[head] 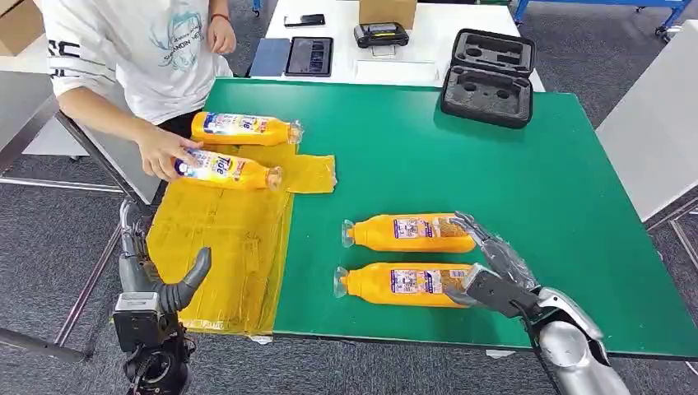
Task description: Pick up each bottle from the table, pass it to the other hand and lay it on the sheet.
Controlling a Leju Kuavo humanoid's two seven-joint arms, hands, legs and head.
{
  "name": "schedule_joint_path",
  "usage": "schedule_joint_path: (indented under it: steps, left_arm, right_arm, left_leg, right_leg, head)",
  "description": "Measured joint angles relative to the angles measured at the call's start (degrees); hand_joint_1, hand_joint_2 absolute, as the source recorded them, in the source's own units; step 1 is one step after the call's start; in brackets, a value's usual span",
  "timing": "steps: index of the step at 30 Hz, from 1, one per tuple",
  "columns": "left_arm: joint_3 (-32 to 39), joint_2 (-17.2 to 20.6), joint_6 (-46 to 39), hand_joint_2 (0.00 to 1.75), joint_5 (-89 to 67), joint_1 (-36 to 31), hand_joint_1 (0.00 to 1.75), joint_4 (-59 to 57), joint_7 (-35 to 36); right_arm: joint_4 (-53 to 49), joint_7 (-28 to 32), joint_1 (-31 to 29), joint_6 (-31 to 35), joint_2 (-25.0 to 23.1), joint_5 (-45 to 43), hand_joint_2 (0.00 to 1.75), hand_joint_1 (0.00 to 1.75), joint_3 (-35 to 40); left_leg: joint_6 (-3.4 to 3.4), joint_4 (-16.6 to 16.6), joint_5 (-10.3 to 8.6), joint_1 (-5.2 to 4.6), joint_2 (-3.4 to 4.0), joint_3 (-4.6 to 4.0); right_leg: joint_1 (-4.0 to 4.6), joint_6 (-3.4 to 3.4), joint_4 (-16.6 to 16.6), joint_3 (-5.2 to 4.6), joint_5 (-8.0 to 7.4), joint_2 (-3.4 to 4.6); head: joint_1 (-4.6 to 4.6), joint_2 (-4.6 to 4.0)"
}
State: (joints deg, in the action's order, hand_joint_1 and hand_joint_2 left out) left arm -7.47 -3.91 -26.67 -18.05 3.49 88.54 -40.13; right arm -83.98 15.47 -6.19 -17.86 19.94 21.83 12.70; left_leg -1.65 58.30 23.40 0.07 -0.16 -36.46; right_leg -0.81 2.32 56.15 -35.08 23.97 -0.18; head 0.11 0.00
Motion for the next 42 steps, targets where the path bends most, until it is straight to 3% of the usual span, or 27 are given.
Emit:
schedule_joint_path:
  steps: [6,19,26,42]
  left_arm:
    - [-0.9,0.0,-0.9,1.75,0.2,-0.2,0.0,-0.7,0.0]
    - [-1.8,0.0,-0.8,1.75,-0.2,-1.4,0.0,-1.8,0.0]
    - [-2.6,-0.2,-1.5,1.75,-0.7,-1.6,0.0,-2.1,0.0]
    - [-3.5,-1.1,-2.3,1.75,-1.3,-1.8,0.0,-3.7,0.0]
  right_arm:
    - [-3.7,0.0,4.3,-0.1,4.7,-2.8,1.75,0.0,0.4]
    - [-5.1,-1.0,5.3,-1.4,6.9,-4.6,1.75,0.0,1.3]
    - [3.7,-0.6,-2.9,-0.8,4.5,-3.0,1.75,0.0,6.0]
    - [22.1,2.2,-13.6,1.9,-3.2,-0.2,1.75,0.0,12.2]
  left_leg:
    - [-0.03,0.0,0.04,-0.01,-0.04,-0.08]
    - [-0.05,0.0,0.02,0.0,-0.03,-0.06]
    - [-0.07,0.0,-0.04,0.0,0.1,-0.01]
    - [-0.07,0.0,-0.04,0.0,0.02,-0.01]
  right_leg:
    - [-0.01,0.01,0.0,0.0,0.03,-0.1]
    - [0.0,0.02,0.0,0.01,0.01,-0.09]
    - [0.0,0.01,0.0,0.03,-0.01,-0.05]
    - [0.0,0.01,0.0,0.05,-0.01,-0.06]
  head:
    - [0.0,0.0]
    - [0.0,0.0]
    - [0.02,0.0]
    - [0.0,0.0]
